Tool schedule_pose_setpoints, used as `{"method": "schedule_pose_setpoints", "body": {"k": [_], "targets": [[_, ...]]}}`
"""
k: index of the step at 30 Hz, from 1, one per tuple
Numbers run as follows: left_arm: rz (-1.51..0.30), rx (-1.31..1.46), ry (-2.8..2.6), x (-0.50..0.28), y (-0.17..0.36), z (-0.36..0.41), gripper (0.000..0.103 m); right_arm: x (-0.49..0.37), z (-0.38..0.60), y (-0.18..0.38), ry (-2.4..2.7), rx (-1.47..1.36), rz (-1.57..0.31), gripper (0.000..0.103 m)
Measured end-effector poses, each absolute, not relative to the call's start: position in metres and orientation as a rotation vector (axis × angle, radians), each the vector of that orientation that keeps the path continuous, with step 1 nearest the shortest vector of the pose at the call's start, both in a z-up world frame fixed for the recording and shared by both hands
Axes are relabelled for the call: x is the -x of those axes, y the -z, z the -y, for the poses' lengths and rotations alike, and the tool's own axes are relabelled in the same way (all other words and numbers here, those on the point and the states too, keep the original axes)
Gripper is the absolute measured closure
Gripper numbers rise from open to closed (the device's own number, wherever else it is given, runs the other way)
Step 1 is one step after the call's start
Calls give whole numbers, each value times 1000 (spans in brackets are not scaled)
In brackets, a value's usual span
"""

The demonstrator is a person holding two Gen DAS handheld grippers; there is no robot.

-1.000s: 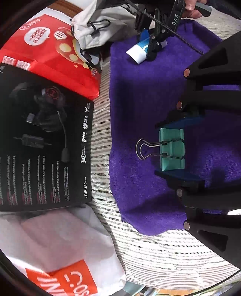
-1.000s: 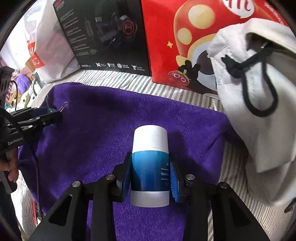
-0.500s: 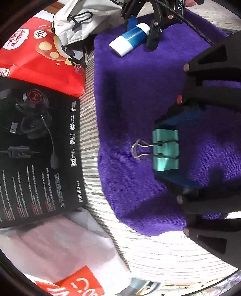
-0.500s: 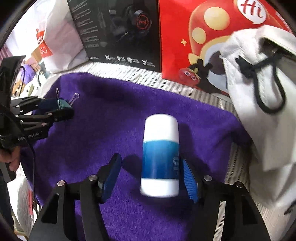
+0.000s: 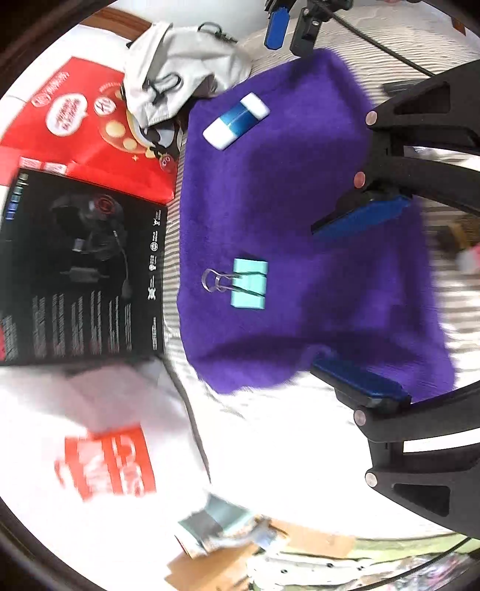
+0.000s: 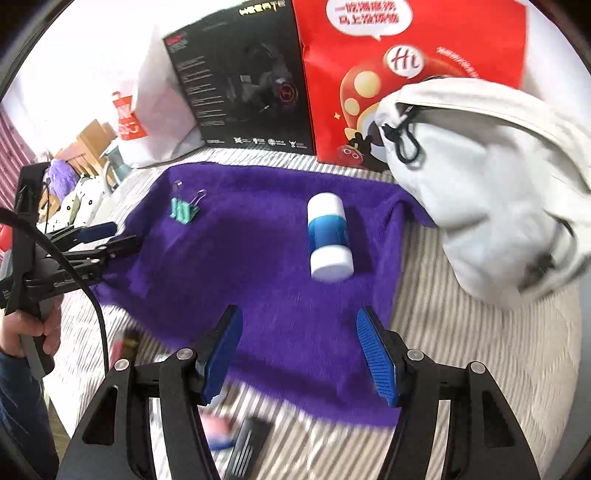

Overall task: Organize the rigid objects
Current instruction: 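Carry the clip and deodorant stick onto the purple towel and release both, then grasp the pink highlighter with the left gripper while the right grasps the black power bank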

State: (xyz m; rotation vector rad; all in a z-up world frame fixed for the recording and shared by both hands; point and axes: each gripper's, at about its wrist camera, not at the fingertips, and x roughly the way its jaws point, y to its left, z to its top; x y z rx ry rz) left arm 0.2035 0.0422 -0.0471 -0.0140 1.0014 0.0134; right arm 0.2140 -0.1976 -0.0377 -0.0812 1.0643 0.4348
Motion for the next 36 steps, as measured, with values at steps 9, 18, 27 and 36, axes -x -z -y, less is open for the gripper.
{"method": "schedule_pose_setpoints", "body": {"k": [9, 18, 27, 36], "targets": [[-1081, 74, -55, -108, 77, -57, 38, -138, 217, 36, -435, 18, -1068, 39], [-1098, 72, -31, -102, 97, -37, 36, -98, 226, 55, -407, 0, -1128, 39], [-1142, -16, -43, -83, 104, -39, 37, -83, 233, 62, -376, -27, -1140, 39], [-1080, -25, 18, -74, 101, -31, 74, -88, 221, 71, -365, 25, -1116, 39]]}}
